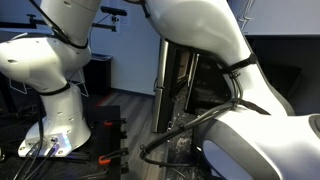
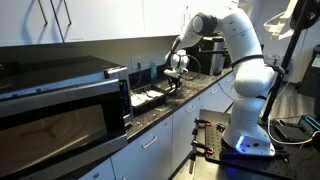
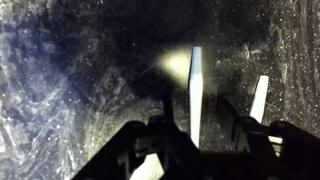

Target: Pick up the folk and put it in the black object

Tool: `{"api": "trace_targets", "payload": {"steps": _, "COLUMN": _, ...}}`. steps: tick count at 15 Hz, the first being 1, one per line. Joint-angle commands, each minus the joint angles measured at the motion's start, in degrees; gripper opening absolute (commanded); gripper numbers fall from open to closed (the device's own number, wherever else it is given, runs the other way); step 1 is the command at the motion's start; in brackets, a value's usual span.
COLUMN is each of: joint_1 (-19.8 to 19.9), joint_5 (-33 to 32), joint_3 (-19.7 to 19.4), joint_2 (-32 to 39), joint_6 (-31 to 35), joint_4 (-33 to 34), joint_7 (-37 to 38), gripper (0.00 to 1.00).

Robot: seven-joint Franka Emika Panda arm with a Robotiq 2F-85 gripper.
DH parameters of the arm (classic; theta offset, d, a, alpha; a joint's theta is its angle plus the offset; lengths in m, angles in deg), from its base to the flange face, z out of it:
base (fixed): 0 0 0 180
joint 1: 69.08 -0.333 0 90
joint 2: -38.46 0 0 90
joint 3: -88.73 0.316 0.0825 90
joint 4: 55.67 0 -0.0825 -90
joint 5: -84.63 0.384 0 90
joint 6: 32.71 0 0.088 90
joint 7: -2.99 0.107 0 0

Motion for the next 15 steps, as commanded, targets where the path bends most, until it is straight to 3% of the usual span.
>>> {"api": "trace_targets", "payload": {"steps": 1, "joint_1": -1.18, "joint_5": -0.41, "joint_3": 0.58, "joint_2": -2.19, "joint_6": -3.12, "joint_4": -1.56, "joint_7": -1.09, "gripper": 0.81}}
{"api": "trace_targets", "payload": {"steps": 3, "joint_1": -2.38, "joint_5": -0.98, "joint_3": 1.05, "joint_2": -3.57, "joint_6": -3.19, "joint_4": -3.09, "joint_7": -2.21, "gripper": 0.97}}
{"api": "trace_targets", "payload": {"steps": 4, "joint_1": -3.14, "joint_5": -1.42, "joint_3": 1.15, "joint_2": -4.12, "joint_6": -3.02, "joint_4": -3.76, "joint_7": -2.64, "gripper": 1.0}}
{"api": "trace_targets", "payload": {"steps": 9, "joint_1": -8.59, "joint_5": -8.7, "joint_3": -1.47, "joint_2": -8.86, "joint_6": -2.0, "joint_4": -9.54, "joint_7": -2.56, "gripper": 1.0}}
{"api": "trace_targets", "payload": {"steps": 12, "joint_1": -13.44, "joint_5": -19.87, "joint_3": -6.65, "joint_2": -11.28, "joint_6": -0.61, "joint_4": -13.6, "joint_7": 2.47, "gripper": 1.0}}
{"api": "trace_targets", "payload": {"steps": 15, "joint_1": -15.37, "joint_5": -28.55, "joint_3": -8.84, "joint_2": -14.98, "joint_6": -0.75, "joint_4": -17.37, "joint_7": 2.19, "gripper": 1.0}}
